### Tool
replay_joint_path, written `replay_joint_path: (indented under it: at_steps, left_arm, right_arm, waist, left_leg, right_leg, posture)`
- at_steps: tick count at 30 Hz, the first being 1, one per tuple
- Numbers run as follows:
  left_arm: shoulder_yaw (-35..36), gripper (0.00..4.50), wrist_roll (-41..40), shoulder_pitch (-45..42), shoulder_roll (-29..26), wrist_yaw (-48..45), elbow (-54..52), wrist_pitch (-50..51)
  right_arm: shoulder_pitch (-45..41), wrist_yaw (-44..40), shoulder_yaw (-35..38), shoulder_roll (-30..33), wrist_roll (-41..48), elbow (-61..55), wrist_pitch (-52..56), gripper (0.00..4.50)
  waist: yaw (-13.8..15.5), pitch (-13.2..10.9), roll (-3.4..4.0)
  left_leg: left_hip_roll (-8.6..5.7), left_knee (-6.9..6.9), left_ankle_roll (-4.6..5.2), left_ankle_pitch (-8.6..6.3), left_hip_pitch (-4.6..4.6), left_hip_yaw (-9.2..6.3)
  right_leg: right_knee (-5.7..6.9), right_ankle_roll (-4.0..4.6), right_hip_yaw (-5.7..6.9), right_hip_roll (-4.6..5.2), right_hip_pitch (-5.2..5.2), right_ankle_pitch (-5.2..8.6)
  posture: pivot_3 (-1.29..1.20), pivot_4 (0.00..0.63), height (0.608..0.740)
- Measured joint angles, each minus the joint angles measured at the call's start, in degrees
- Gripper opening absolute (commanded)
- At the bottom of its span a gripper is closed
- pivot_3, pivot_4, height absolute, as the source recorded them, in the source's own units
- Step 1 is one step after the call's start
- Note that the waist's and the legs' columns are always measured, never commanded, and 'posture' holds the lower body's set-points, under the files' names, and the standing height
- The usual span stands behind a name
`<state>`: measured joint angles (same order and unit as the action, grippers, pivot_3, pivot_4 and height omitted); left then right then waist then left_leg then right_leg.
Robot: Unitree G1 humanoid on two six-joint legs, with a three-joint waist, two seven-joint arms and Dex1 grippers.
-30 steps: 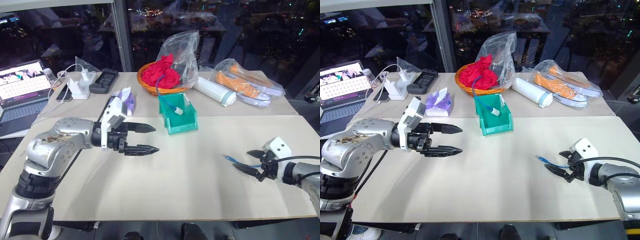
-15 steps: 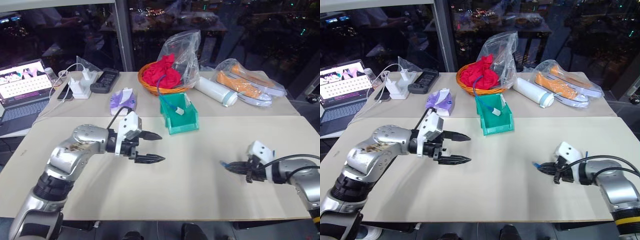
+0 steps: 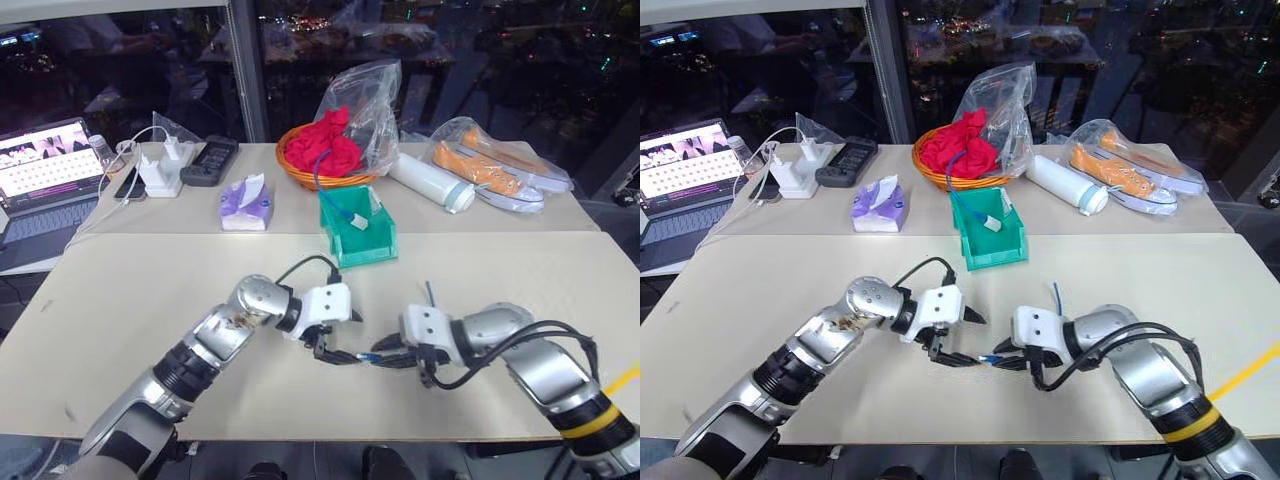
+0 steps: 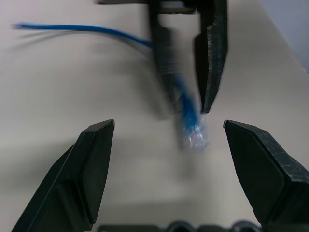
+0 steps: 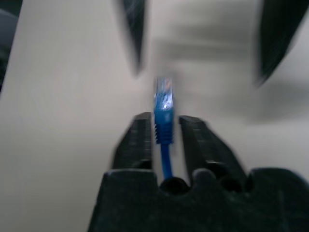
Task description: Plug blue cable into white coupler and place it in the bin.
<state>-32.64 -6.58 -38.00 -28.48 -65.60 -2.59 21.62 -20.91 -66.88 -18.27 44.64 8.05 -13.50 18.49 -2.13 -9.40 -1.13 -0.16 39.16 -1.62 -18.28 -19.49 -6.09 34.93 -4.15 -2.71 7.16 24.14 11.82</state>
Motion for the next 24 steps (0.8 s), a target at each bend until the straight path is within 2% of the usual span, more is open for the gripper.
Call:
replay_joint_path:
  at_steps: [6,14,15,16,24]
  left_arm:
    - [-0.09,3.89,1.39,1.00,1.02,0.95,-0.33,2.97]
    - [1.01,3.89,1.01,3.71,5.28,3.51,1.69,6.87]
    - [1.18,3.38,1.00,3.67,5.71,3.52,2.45,6.57]
    - [1.29,3.15,1.04,3.65,5.81,3.63,2.97,6.10]
    - [1.28,0.38,2.12,2.56,4.86,1.80,5.10,3.33]
  right_arm:
    - [-0.11,1.19,3.67,-0.02,2.54,-0.55,4.69,4.37]
    - [4.74,5.74,13.63,2.57,9.00,-10.01,14.59,4.45]
    - [6.02,6.46,14.98,2.79,9.83,-11.60,16.29,4.50]
    - [6.68,7.14,15.54,3.19,10.65,-12.73,17.51,4.50]
    - [9.75,11.53,21.31,4.49,14.15,-17.40,23.94,4.50]
  waist:
    - [0.43,0.00,0.00]
    - [1.25,0.00,0.00]
    - [1.34,0.01,0.02]
    - [1.36,0.01,0.01]
    - [1.31,0.01,0.01]
  left_leg:
    - [0.00,0.02,0.01,-0.01,-0.01,0.00]
    - [0.00,0.04,0.03,-0.02,0.00,-0.01]
    - [0.00,0.04,0.04,-0.02,0.03,-0.01]
    - [0.00,0.05,0.04,-0.02,0.03,-0.01]
    - [0.00,0.05,0.04,-0.02,0.09,-0.01]
  right_leg:
    - [0.02,-0.01,0.00,0.00,0.01,0.00]
    - [0.04,-0.01,0.02,0.00,-0.01,-0.01]
    - [0.05,-0.01,0.02,0.00,-0.04,-0.01]
    - [0.04,-0.01,0.02,0.00,-0.07,-0.01]
    - [0.05,0.00,0.02,0.00,-0.10,-0.01]
  posture:
    - [0.00,0.150,0.740]
    - [0.00,0.150,0.740]
    - [0.00,0.150,0.740]
    - [0.00,0.150,0.740]
    - [0.00,0.150,0.740]
